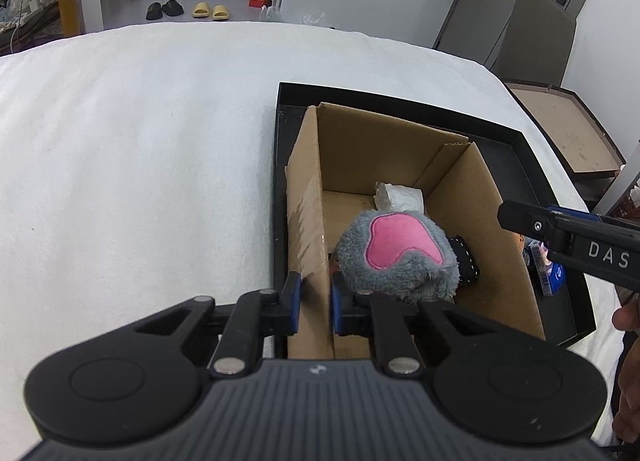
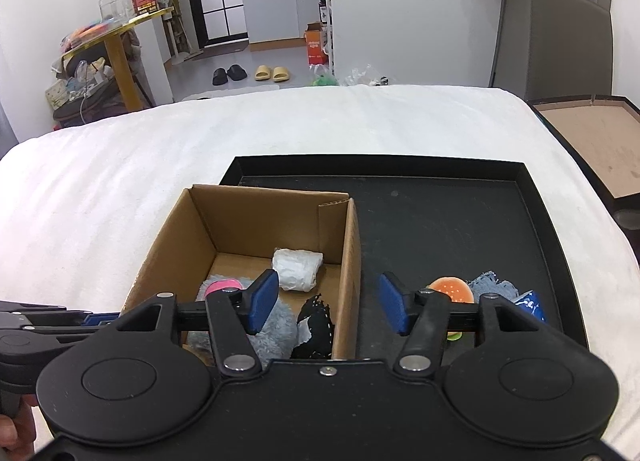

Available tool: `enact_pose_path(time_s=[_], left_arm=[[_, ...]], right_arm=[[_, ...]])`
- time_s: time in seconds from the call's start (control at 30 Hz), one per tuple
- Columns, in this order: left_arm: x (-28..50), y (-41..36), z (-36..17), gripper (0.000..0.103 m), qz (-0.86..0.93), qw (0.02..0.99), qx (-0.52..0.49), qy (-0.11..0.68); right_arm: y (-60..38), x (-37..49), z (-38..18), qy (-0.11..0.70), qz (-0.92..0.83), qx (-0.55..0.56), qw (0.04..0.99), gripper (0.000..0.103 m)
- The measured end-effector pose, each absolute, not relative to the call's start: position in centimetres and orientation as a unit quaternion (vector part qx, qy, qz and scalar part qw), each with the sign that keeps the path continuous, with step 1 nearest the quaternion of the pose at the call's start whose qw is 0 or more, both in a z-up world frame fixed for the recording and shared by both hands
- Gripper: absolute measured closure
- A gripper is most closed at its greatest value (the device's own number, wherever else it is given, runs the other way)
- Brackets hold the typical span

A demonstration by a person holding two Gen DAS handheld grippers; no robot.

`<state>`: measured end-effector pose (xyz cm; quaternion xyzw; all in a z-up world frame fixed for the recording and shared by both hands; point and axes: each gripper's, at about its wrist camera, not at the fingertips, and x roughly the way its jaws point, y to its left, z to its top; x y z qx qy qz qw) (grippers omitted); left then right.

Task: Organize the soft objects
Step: 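Carry the black plush into the box with the right tool while left grips box wall, then move the right tool to the blue tissue pack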

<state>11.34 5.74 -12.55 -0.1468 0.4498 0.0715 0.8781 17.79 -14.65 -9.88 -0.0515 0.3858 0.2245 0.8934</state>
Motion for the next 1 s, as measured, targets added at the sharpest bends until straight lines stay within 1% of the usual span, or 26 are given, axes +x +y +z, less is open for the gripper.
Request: enact_pose_path(time_s=[0.3, 0.6, 0.67, 0.73, 0.77, 0.83, 1.0], left_arm=[[11.6, 5.1, -12.1, 0.088, 0.084, 0.879, -0.134, 0.45], [12.0, 4.2, -11.5, 0.083, 0.098, 0.881, -0.117, 0.449], [12.2, 4.2, -11.5, 0.078, 0.102, 0.879, -0.12, 0.451], [12.5, 4.2, -11.4, 0.068, 0.105, 0.877, -0.126, 0.452], [12.6, 4.2, -11.4, 0.065, 0.107, 0.876, -0.127, 0.453], [12.8, 3.9, -11.3, 0.054, 0.107, 0.876, -0.126, 0.452], [13.3, 3.2, -11.2, 0.045, 0.105, 0.878, -0.12, 0.452]], right_arm=[[-16.3, 18.1, -10.2, 0.391, 0.216, -0.039, 0.894, 0.043], [-18.5, 18.8, -10.9, 0.398, 0.2, -0.028, 0.895, 0.042], [-19.0, 19.0, -11.2, 0.4, 0.197, -0.026, 0.895, 0.042], [-19.5, 19.1, -11.4, 0.403, 0.193, -0.023, 0.894, 0.042], [-19.8, 19.2, -11.6, 0.404, 0.191, -0.022, 0.894, 0.042], [-20.3, 19.4, -11.8, 0.406, 0.187, -0.02, 0.894, 0.042], [-21.8, 19.8, -12.3, 0.409, 0.175, -0.016, 0.895, 0.04]])
